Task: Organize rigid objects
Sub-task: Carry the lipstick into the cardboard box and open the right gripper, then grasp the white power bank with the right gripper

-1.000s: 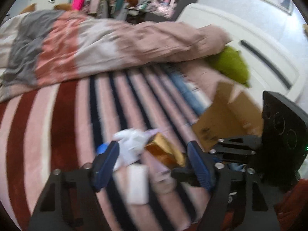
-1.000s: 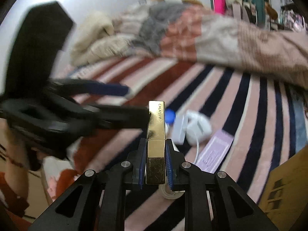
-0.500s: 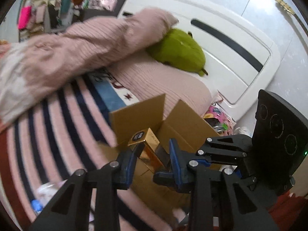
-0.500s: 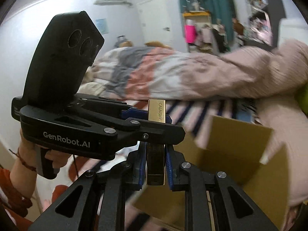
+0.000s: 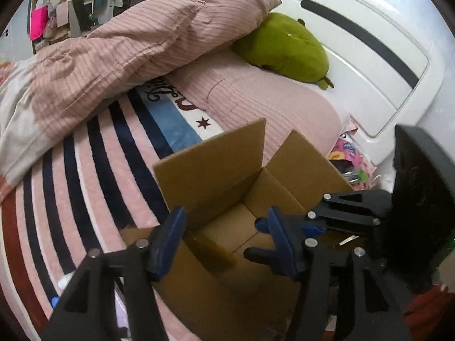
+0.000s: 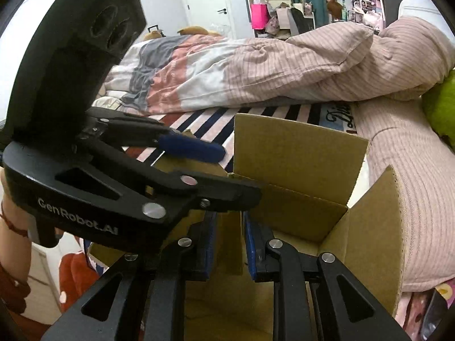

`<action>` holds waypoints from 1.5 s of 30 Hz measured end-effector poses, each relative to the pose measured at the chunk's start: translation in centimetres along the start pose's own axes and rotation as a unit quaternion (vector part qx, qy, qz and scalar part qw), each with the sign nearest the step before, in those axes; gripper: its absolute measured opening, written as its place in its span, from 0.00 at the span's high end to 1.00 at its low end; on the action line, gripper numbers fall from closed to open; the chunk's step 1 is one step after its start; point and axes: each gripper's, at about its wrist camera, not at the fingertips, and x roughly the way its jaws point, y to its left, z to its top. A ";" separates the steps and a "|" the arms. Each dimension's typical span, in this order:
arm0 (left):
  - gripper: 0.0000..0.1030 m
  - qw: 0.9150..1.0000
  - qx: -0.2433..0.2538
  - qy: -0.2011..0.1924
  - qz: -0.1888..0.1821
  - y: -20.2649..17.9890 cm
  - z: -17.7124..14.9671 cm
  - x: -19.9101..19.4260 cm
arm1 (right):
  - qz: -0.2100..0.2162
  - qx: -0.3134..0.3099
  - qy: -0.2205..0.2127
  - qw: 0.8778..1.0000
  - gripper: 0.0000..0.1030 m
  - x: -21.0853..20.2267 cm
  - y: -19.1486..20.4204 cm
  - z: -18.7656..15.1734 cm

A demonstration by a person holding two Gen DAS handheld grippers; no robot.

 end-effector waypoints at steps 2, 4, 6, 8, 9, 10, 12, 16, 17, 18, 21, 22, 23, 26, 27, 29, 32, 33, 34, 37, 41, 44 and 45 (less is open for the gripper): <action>0.43 1.000 0.002 -0.010 0.008 0.4 -0.4 -1.1 | -0.012 0.002 -0.002 1.000 0.74 -0.2 0.2 -0.2; 0.41 1.000 0.001 -0.026 0.014 0.9 -0.9 -3.0 | -0.011 0.003 -0.013 1.000 0.74 -1.1 0.7 -0.4; 0.35 0.999 -0.001 -0.049 0.023 1.5 -1.6 -5.5 | 0.005 -0.002 -0.030 1.000 0.74 -2.2 1.8 -0.1; 0.33 0.996 -0.007 -0.070 0.048 2.6 -2.3 -7.7 | 0.022 -0.012 -0.046 0.999 0.73 -2.9 3.5 0.7; 0.33 0.995 -0.011 -0.079 0.063 3.3 -2.9 -8.8 | 0.032 -0.024 -0.051 0.998 0.73 -3.1 4.9 1.2; 0.33 0.993 -0.017 -0.089 0.080 4.3 -3.8 -10.2 | 0.039 -0.034 -0.052 0.997 0.73 -3.0 6.0 1.6; 0.33 0.988 -0.034 -0.108 0.101 6.3 -5.7 -12.5 | 0.058 -0.054 -0.046 0.996 0.72 -2.6 8.5 2.3; 0.33 0.979 -0.076 -0.125 0.145 10.8 -9.7 -15.5 | 0.102 -0.096 -0.019 0.990 0.70 0.0 13.6 3.1; 0.33 0.976 -0.087 -0.125 0.156 11.8 -10.7 -15.8 | 0.114 -0.105 -0.011 0.988 0.70 0.8 14.8 3.1; 0.33 0.973 -0.101 -0.124 0.167 13.1 -12.1 -16.2 | 0.126 -0.113 -0.001 0.986 0.70 1.8 15.9 3.2; 0.33 0.966 -0.134 -0.123 0.182 15.8 -15.1 -16.1 | 0.156 -0.128 0.032 0.979 0.70 5.2 18.7 2.7; 0.33 0.965 -0.143 -0.122 0.185 16.5 -15.9 -15.9 | 0.164 -0.131 0.047 0.977 0.69 6.4 19.6 2.4; 0.33 0.963 -0.150 -0.121 0.189 17.3 -16.7 -15.6 | 0.169 -0.132 0.063 0.975 0.69 7.8 20.2 2.0; 0.33 0.958 -0.170 -0.112 0.201 18.7 -18.7 -14.4 | 0.179 -0.122 0.099 0.971 0.60 11.3 21.2 0.5; 0.33 0.957 -0.175 -0.108 0.203 19.2 -19.4 -13.9 | 0.178 -0.115 0.116 0.970 0.59 12.9 21.5 -0.3; 0.33 0.956 -0.181 -0.103 0.208 19.5 -20.2 -13.4 | 0.167 -0.104 0.135 0.971 0.58 15.1 21.4 -1.2; 0.33 0.955 -0.186 -0.096 0.211 20.0 -21.0 -12.8 | 0.143 -0.074 0.149 0.976 0.50 17.7 21.1 -2.1; 0.33 0.954 -0.188 -0.096 0.212 20.2 -21.3 -12.7 | 0.131 -0.068 0.148 0.978 0.47 18.2 21.1 -2.3; 0.33 0.954 -0.189 -0.095 0.212 20.3 -21.4 -12.7 | 0.119 -0.063 0.145 0.980 0.40 18.5 21.1 -2.3; 0.33 0.953 -0.191 -0.097 0.213 20.3 -21.7 -12.9 | 0.099 -0.041 0.134 0.985 0.35 19.4 20.9 -2.2; 0.33 0.952 -0.190 -0.098 0.218 19.9 -21.9 -13.2 | 0.085 -0.029 0.125 0.988 0.33 20.2 21.9 -2.4; 0.33 0.951 -0.192 -0.099 0.219 19.8 -22.2 -13.4 | 0.073 -0.060 0.109 0.989 0.55 20.3 23.1 -2.7; 0.33 0.951 -0.193 -0.099 0.220 19.7 -22.2 -13.5 | 0.072 -0.079 0.104 0.989 0.61 20.3 23.6 -2.9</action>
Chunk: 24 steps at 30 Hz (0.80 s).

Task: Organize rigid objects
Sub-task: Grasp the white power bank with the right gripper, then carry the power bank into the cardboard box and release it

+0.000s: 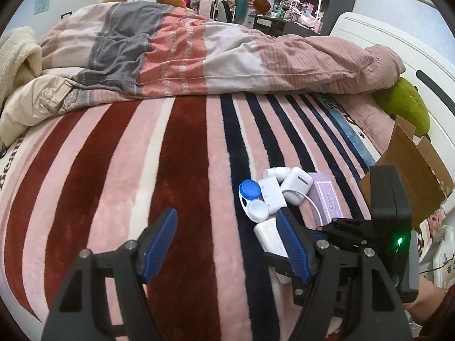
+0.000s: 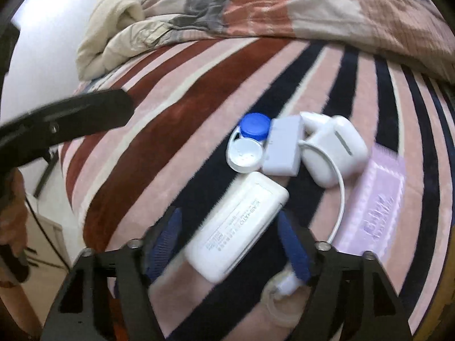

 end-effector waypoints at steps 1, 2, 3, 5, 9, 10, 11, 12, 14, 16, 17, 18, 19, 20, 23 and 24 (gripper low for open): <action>0.33 1.000 0.000 -0.001 0.001 0.0 -0.1 -0.2 | 0.000 -0.009 -0.002 1.000 0.63 0.2 0.2 0.2; 0.33 1.000 0.000 -0.001 0.002 0.1 -0.1 -0.4 | 0.003 -0.017 -0.003 1.000 0.65 -0.1 0.3 0.0; 0.33 1.000 0.000 -0.002 0.004 0.1 -0.3 -0.6 | 0.009 -0.022 -0.003 1.000 0.66 -0.3 0.3 -0.1; 0.33 1.000 -0.002 -0.001 0.005 0.1 -0.4 -0.9 | 0.015 -0.019 0.000 1.000 0.68 -0.7 0.0 -0.3; 0.33 1.000 0.002 -0.003 0.003 -0.2 -0.5 -1.4 | 0.012 -0.037 -0.011 0.999 0.68 -2.2 -0.1 -0.6; 0.33 1.000 0.004 -0.005 0.002 -0.5 -0.4 -1.7 | 0.017 -0.041 -0.019 0.999 0.68 -3.0 -0.1 -0.5; 0.33 1.000 0.006 -0.007 0.000 -0.7 -0.3 -2.0 | 0.024 -0.045 -0.026 0.998 0.68 -3.8 0.0 -0.3; 0.33 1.000 0.008 -0.009 -0.002 -1.0 -0.2 -2.3 | 0.029 -0.050 -0.034 0.998 0.68 -4.7 0.0 0.0; 0.33 1.000 0.014 -0.016 -0.008 -2.0 0.2 -3.0 | 0.032 -0.061 -0.051 0.996 0.68 -6.1 0.1 0.6; 0.33 0.999 0.022 -0.023 -0.020 -3.2 0.8 -3.8 | 0.040 -0.070 -0.073 0.994 0.68 -8.3 0.2 1.1; 0.33 0.999 0.027 -0.026 -0.029 -4.0 1.3 -4.1 | 0.044 -0.073 -0.082 0.993 0.68 -9.3 0.1 1.2; 0.33 0.998 0.035 -0.029 -0.042 -5.1 1.9 -4.5 | 0.047 -0.077 -0.097 0.991 0.68 -10.8 0.0 1.3; 0.33 0.997 0.041 -0.031 -0.051 -5.9 2.3 -4.7 | 0.048 -0.080 -0.107 0.990 0.68 -11.8 -0.1 1.4; 0.33 0.996 0.050 -0.035 -0.064 -6.9 3.0 -4.9 | 0.049 -0.083 -0.118 0.988 0.68 -12.8 -0.4 1.4; 0.34 0.991 0.071 -0.034 -0.104 -10.3 5.1 -5.1 | 0.050 -0.085 -0.151 0.984 0.68 -16.2 -1.5 1.2; 0.36 0.990 0.078 -0.032 -0.117 -11.5 5.7 -5.0 | 0.047 -0.082 -0.163 0.982 0.68 -17.4 -2.3 1.0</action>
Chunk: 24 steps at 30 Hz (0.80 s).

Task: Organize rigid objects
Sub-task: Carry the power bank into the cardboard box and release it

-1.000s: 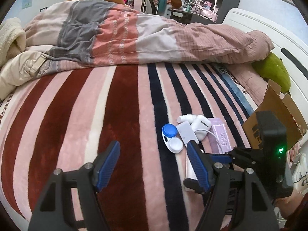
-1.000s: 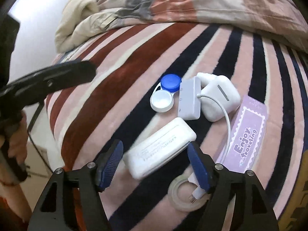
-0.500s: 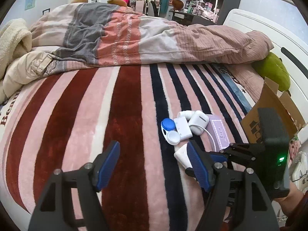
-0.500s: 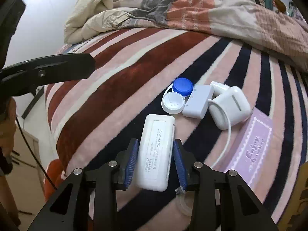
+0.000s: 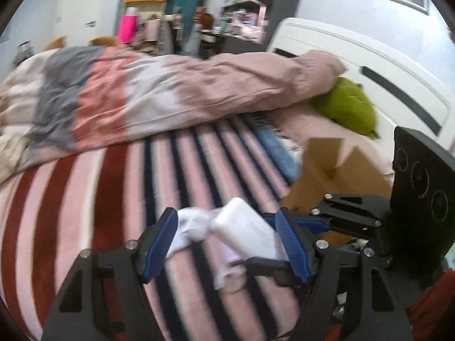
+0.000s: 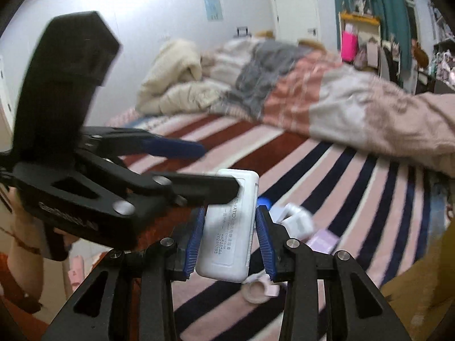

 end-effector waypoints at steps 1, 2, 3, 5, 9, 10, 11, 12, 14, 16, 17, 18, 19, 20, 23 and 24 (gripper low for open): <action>0.42 1.000 0.010 0.004 -0.016 -1.3 0.9 0.6 | -0.004 0.002 -0.008 1.000 0.68 -0.8 -0.5 0.1; 0.47 1.000 0.015 0.008 -0.025 -2.0 1.5 1.1 | -0.010 0.005 -0.018 1.000 0.68 -2.0 -1.2 0.1; 0.49 0.999 0.022 0.013 -0.037 -3.2 2.3 1.8 | -0.015 0.007 -0.024 1.000 0.68 -2.8 -1.8 0.0; 0.62 0.997 0.031 0.024 -0.066 -5.2 3.7 3.5 | -0.034 0.018 -0.035 0.999 0.68 -4.7 -3.6 -0.3; 0.64 0.992 0.050 0.048 -0.101 -9.2 5.6 7.1 | -0.058 0.046 -0.043 0.996 0.68 -7.5 -7.3 -1.5; 0.64 0.991 0.053 0.054 -0.106 -10.1 5.8 7.9 | -0.064 0.055 -0.042 0.995 0.68 -8.1 -8.5 -1.9; 0.64 0.990 0.057 0.060 -0.111 -10.9 6.0 8.7 | -0.071 0.063 -0.040 0.995 0.68 -8.6 -9.4 -2.3; 0.64 0.989 0.061 0.070 -0.115 -11.8 6.3 9.7 | -0.076 0.069 -0.039 0.994 0.68 -9.0 -10.0 -2.6; 0.65 0.987 0.066 0.084 -0.121 -13.0 6.4 11.0 | -0.085 0.084 -0.033 0.992 0.68 -9.7 -11.5 -3.4; 0.65 0.985 0.074 0.100 -0.123 -14.3 6.5 12.4 | -0.092 0.100 -0.022 0.991 0.68 -10.3 -12.8 -4.2; 0.65 0.984 0.077 0.105 -0.123 -14.7 6.5 12.9 | -0.095 0.107 -0.016 0.990 0.69 -10.5 -13.3 -4.5; 0.65 0.983 0.083 0.111 -0.121 -15.3 6.6 13.4 | -0.099 0.111 -0.011 0.989 0.69 -10.7 -13.7 -4.8; 0.65 0.982 0.087 0.115 -0.119 -15.5 6.5 13.7 | -0.102 0.113 -0.005 0.988 0.69 -10.8 -14.1 -5.0; 0.65 0.982 0.090 0.119 -0.118 -15.7 6.4 13.9 | -0.105 0.118 0.000 0.988 0.69 -10.8 -14.4 -5.1; 0.62 0.982 0.095 0.130 -0.102 -16.1 6.4 14.6 | -0.112 0.131 0.019 0.985 0.69 -10.9 -14.9 -5.3; 0.59 0.982 0.096 0.131 -0.093 -16.1 6.4 14.6 | -0.120 0.131 0.024 0.984 0.69 -10.8 -15.0 -5.3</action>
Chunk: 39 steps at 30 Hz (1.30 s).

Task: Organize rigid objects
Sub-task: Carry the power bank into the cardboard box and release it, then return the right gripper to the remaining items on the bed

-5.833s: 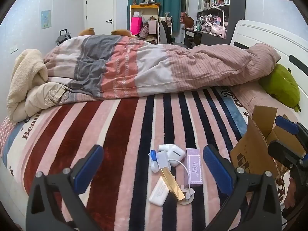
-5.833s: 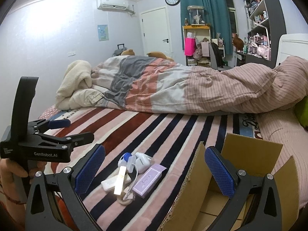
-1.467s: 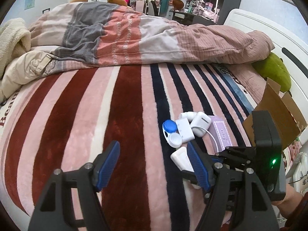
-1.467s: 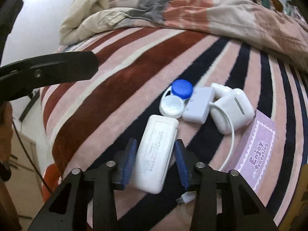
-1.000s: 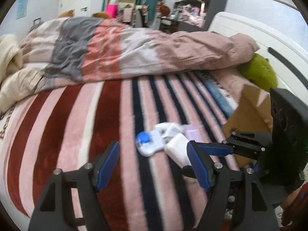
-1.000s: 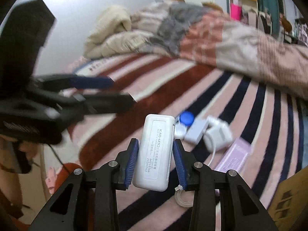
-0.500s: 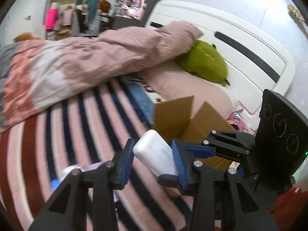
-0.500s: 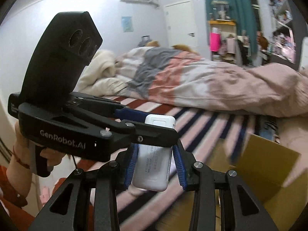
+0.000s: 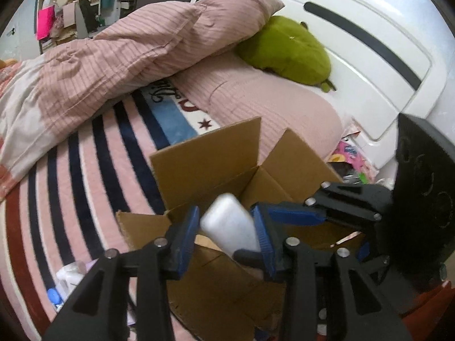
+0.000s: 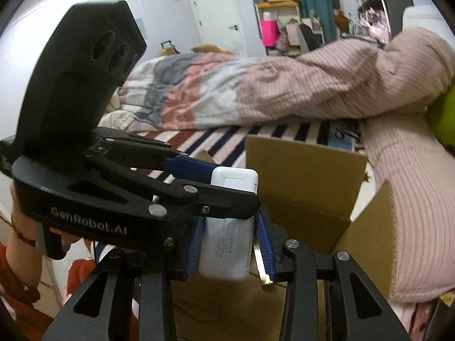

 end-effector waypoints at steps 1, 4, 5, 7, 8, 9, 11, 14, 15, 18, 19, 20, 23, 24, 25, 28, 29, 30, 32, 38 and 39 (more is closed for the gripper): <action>0.51 1.000 -0.001 -0.001 0.008 0.1 -0.1 -0.2 | -0.011 -0.001 0.005 1.000 0.67 0.1 0.1 0.1; 0.40 1.000 -0.005 -0.021 0.013 0.7 -0.6 -1.7 | -0.021 0.000 0.010 1.000 0.54 -0.2 0.0 -0.1; 0.38 0.999 -0.006 -0.028 0.017 1.0 -0.7 -2.4 | -0.021 -0.001 0.010 1.000 0.51 -0.2 0.1 -0.1; 0.34 0.999 -0.007 -0.045 0.029 1.5 -1.2 -4.0 | -0.021 -0.003 0.008 1.000 0.48 -0.1 0.6 0.2; 0.32 0.998 -0.008 -0.055 0.035 1.9 -1.5 -4.9 | -0.020 -0.007 0.005 1.000 0.45 -0.2 0.9 0.5; 0.32 0.997 -0.011 -0.063 0.041 2.2 -1.9 -5.7 | -0.018 -0.012 0.000 1.000 0.43 -0.3 1.4 0.6; 0.30 0.995 -0.018 -0.080 0.057 3.1 -2.8 -7.6 | -0.014 -0.023 -0.009 1.000 0.32 -0.5 2.5 1.1; 0.27 0.990 -0.032 -0.103 0.087 4.9 -4.8 -10.4 | 0.003 -0.044 -0.028 0.999 0.16 -0.6 5.0 2.0; 0.27 0.988 -0.039 -0.111 0.098 5.7 -5.6 -11.4 | 0.010 -0.051 -0.032 0.998 0.11 -0.5 5.9 2.3; 0.26 0.982 -0.063 -0.125 0.125 8.1 -8.4 -13.5 | 0.026 -0.077 -0.037 0.996 0.09 0.4 9.1 3.2; 0.25 0.981 -0.070 -0.128 0.132 8.8 -9.2 -13.9 | 0.031 -0.087 -0.036 0.995 0.09 0.9 10.3 3.4; 0.25 0.978 -0.080 -0.130 0.143 9.7 -10.3 -14.4 | 0.036 -0.095 -0.035 0.994 0.09 1.5 11.6 3.6; 0.25 0.969 -0.107 -0.132 0.179 12.5 -13.5 -15.2 | 0.048 -0.114 -0.023 0.992 0.09 3.5 14.7 3.8; 0.25 0.968 -0.116 -0.132 0.181 13.4 -14.4 -15.3 | 0.053 -0.119 -0.017 0.991 0.09 4.2 15.4 3.7; 0.25 0.966 -0.127 -0.132 0.184 14.4 -15.8 -15.4 | 0.064 -0.125 -0.005 0.990 0.09 5.1 16.3 3.5; 0.25 0.961 -0.146 -0.129 0.199 16.2 -18.5 -15.1 | 0.088 -0.121 0.027 0.988 0.09 7.7 18.1 2.2; 0.25 0.960 -0.152 -0.126 0.199 16.7 -19.3 -15.0 | 0.089 -0.121 0.033 0.988 0.09 8.4 18.5 1.6; 0.25 0.960 -0.159 -0.123 0.194 17.3 -20.2 -14.7 | 0.089 -0.121 0.039 0.988 0.10 9.1 18.8 1.0; 0.25 0.960 -0.174 -0.116 0.186 18.5 -21.9 -14.2 | 0.086 -0.115 0.054 0.988 0.10 10.5 19.0 -0.4; 0.25 0.958 -0.206 -0.108 0.170 20.1 -25.1 -13.6 | 0.033 -0.077 0.113 0.990 0.31 15.6 17.7 -5.0; 0.25 0.957 -0.210 -0.109 0.166 20.2 -25.5 -13.6 | 0.014 -0.075 0.118 0.990 0.32 16.3 17.3 -5.5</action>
